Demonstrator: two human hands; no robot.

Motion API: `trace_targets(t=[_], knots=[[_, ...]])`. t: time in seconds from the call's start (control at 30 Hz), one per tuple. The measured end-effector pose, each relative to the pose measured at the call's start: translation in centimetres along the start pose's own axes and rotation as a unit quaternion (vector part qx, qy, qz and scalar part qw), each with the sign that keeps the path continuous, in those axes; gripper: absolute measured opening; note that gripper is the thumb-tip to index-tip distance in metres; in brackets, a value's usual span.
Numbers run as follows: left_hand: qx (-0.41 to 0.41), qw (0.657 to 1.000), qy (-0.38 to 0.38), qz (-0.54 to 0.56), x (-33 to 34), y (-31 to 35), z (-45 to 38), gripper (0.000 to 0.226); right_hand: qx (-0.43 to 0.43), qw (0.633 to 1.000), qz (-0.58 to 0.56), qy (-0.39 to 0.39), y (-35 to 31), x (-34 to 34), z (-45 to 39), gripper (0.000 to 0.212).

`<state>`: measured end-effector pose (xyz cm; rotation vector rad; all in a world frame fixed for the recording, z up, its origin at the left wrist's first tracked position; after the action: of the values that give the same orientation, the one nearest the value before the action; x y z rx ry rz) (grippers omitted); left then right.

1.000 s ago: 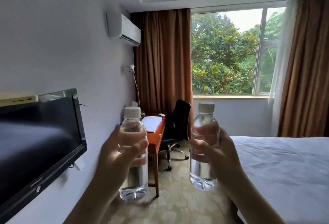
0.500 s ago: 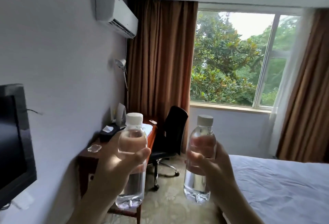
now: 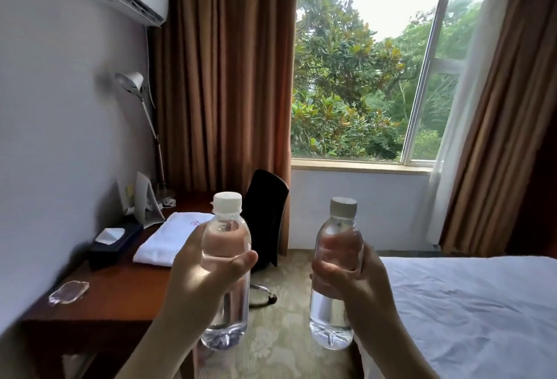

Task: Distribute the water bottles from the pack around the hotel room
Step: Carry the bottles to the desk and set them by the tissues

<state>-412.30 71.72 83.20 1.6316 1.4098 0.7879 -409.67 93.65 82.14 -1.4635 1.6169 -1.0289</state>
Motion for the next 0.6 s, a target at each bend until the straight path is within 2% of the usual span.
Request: trace_targets(t=[0.17,0.3,0.6], knots=[[-0.002,1.000,0.012,-0.023,2.3,-5.7,-7.9,0.052,-0.020,0.999,0.010,-0.045,6.1,-2.4,-10.1,0.045],[-0.016,0.997,0.061,-0.043,2.2,-8.4,-13.2,0.054,-0.006,0.995,-0.016,-0.095,9.9,-1.8,-17.4,0.049],[-0.065,0.980,0.177,-0.058,-6.1,-17.2,-21.6,0.049,0.025,0.968,-0.053,-0.243,19.6,7.5,-31.4,0.037]])
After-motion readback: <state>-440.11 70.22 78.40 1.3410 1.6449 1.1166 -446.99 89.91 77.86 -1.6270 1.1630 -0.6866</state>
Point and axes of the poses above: each hand's wrist, its own z-axis away from the middle knuckle, its own x-axis out of the palm, y = z × x, the point moved 1 cm from there along -z, towards the middle knuckle, and after that the axes turned 10 degrees about -y, right-handed, at the moved point
